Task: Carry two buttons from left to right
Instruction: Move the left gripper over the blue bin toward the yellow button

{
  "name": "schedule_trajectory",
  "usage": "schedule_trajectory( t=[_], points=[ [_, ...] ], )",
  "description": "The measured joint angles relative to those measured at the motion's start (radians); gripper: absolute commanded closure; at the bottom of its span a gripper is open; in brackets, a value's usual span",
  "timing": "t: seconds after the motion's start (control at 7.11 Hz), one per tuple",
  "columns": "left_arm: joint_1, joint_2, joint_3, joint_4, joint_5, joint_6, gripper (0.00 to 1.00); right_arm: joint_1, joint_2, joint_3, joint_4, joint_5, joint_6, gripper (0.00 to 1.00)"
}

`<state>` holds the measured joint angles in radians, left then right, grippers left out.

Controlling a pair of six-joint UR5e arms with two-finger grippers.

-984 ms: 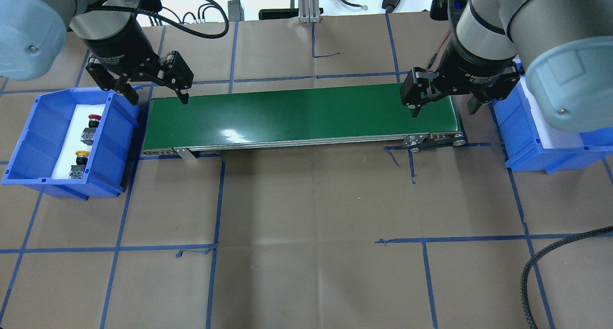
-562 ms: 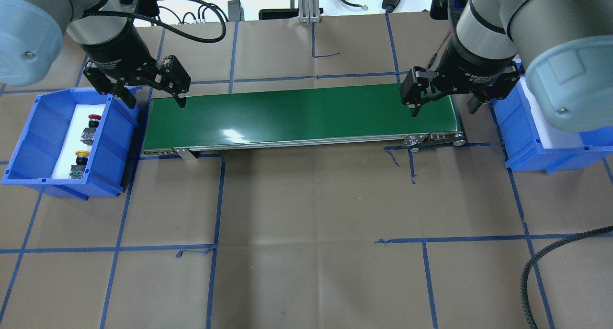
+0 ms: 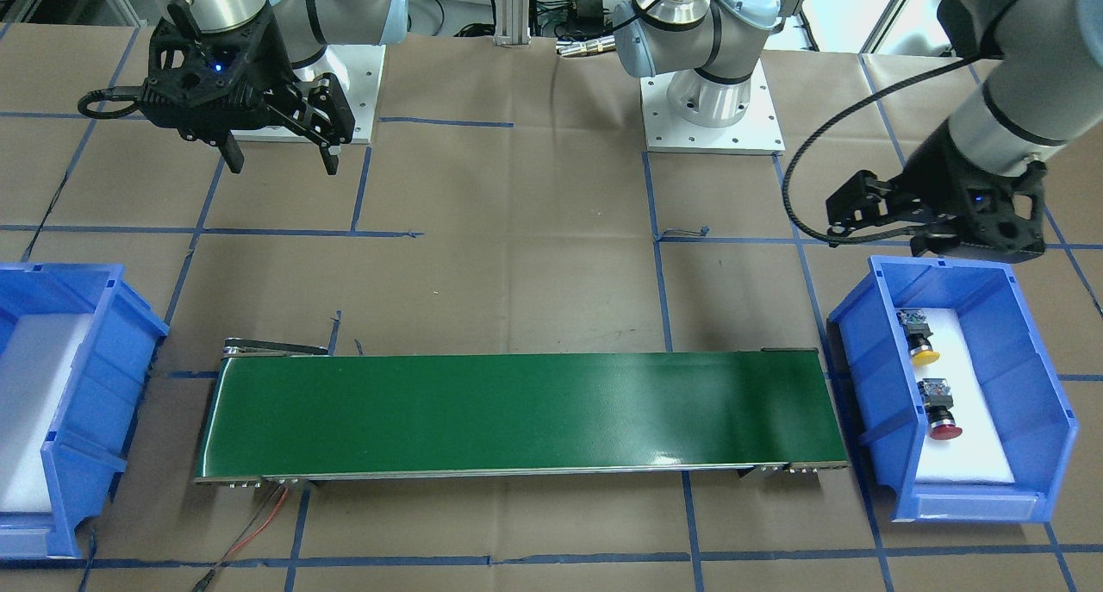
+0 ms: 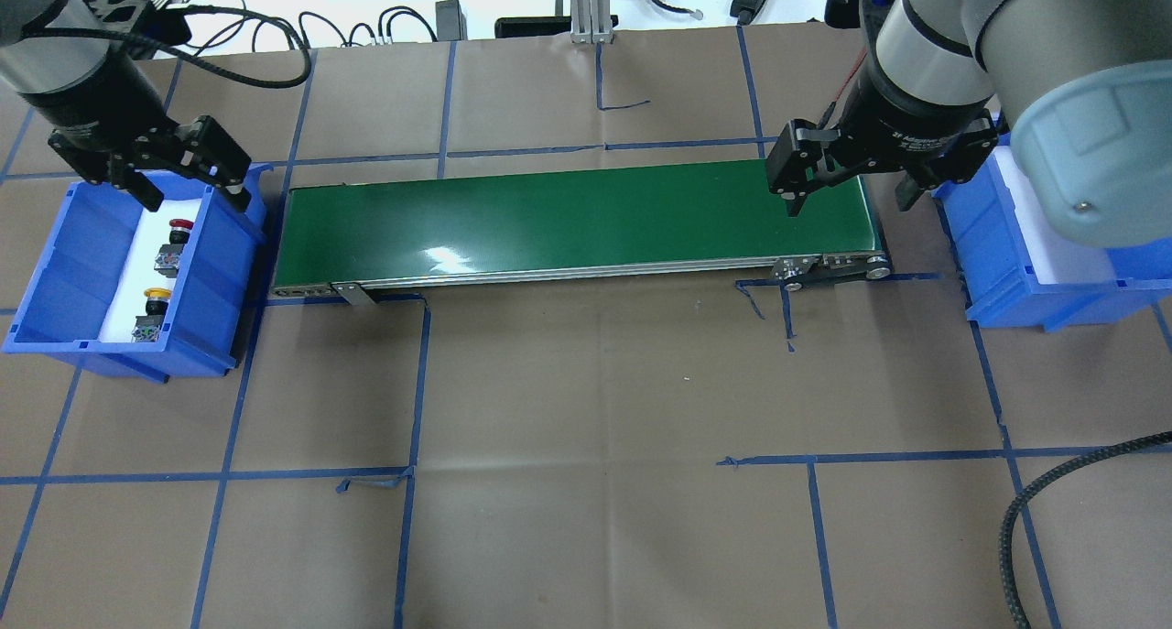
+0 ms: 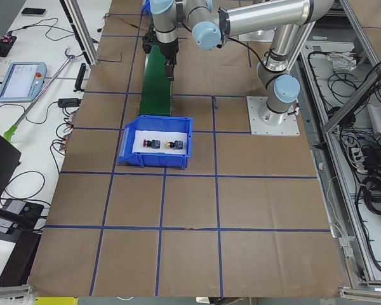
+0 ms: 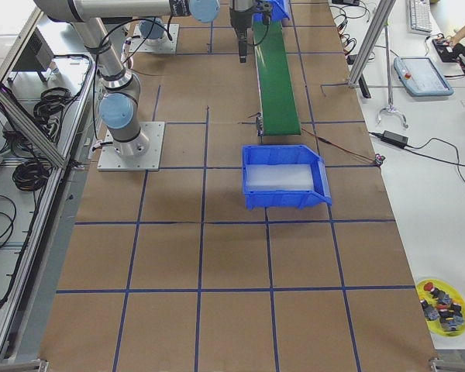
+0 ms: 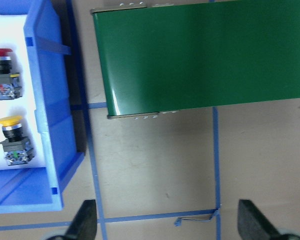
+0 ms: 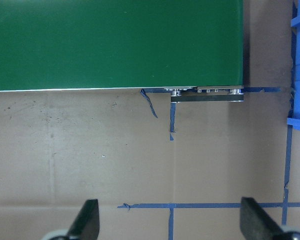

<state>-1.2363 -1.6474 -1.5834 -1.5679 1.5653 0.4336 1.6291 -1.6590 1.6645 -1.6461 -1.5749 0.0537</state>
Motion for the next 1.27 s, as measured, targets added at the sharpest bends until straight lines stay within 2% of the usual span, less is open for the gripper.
schedule_trajectory(
  t=[0.28, 0.56, 0.98, 1.27],
  points=[
    [0.177, -0.008, -0.056, 0.069, 0.000, 0.179, 0.00, 0.000, -0.001, 0.003, 0.000, 0.001, 0.000, 0.00],
    [0.297, -0.032, -0.102, 0.171, 0.000, 0.284, 0.00, 0.000, -0.001, 0.005, 0.000, 0.002, 0.001, 0.00],
    [0.328, -0.065, -0.156, 0.299, -0.003, 0.285, 0.00, 0.000, -0.002, 0.006, 0.001, 0.003, 0.002, 0.00],
    [0.328, -0.084, -0.240, 0.436, -0.005, 0.269, 0.00, 0.000, -0.001, 0.006, 0.001, 0.003, 0.002, 0.00]
  ],
)
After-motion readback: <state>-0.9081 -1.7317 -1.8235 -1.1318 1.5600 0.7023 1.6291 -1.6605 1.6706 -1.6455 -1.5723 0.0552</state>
